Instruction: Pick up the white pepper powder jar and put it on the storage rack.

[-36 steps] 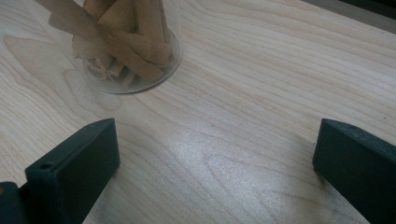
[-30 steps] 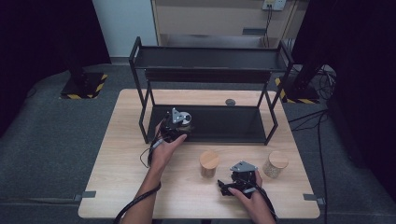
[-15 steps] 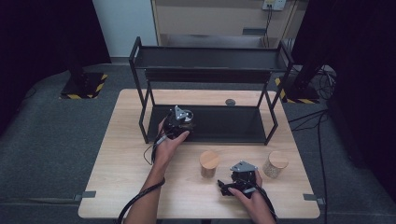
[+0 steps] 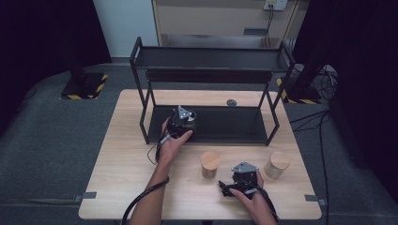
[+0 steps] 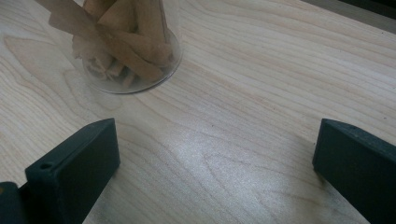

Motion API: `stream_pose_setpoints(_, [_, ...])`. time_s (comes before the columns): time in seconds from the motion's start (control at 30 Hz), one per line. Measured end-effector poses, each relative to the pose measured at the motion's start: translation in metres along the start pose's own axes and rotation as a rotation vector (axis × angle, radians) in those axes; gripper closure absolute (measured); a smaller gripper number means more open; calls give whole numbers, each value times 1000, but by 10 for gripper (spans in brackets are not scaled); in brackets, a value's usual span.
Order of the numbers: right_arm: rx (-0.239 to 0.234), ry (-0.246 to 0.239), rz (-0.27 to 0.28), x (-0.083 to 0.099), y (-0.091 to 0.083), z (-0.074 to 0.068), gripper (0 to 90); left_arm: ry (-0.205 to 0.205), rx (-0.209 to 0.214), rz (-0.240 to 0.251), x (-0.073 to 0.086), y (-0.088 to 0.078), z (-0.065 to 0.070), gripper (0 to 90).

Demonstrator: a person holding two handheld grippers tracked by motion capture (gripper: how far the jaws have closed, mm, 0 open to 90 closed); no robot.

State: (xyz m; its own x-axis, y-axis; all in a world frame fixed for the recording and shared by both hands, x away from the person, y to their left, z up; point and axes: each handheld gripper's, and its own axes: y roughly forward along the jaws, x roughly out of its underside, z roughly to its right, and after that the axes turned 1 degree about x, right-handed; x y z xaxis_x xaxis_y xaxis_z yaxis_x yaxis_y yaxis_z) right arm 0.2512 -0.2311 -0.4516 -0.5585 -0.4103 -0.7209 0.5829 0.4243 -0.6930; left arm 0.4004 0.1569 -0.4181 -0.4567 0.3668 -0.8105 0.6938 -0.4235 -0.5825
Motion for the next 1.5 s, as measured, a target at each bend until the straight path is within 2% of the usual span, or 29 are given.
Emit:
stream_pose_setpoints(0.67, [0,0,0,0,0,0,5,-4,9,-6,1,7,2,287])
stream_pose_setpoints(1.0, [0,0,0,0,0,0,5,-24,9,-10,4,10,0,287])
stream_pose_setpoints(1.2, [0,0,0,0,0,0,5,-55,21,-2,7,12,-4,287])
stream_pose_setpoints(1.5, [0,2,0,0,0,0,5,-66,21,-3,8,12,-5,283])
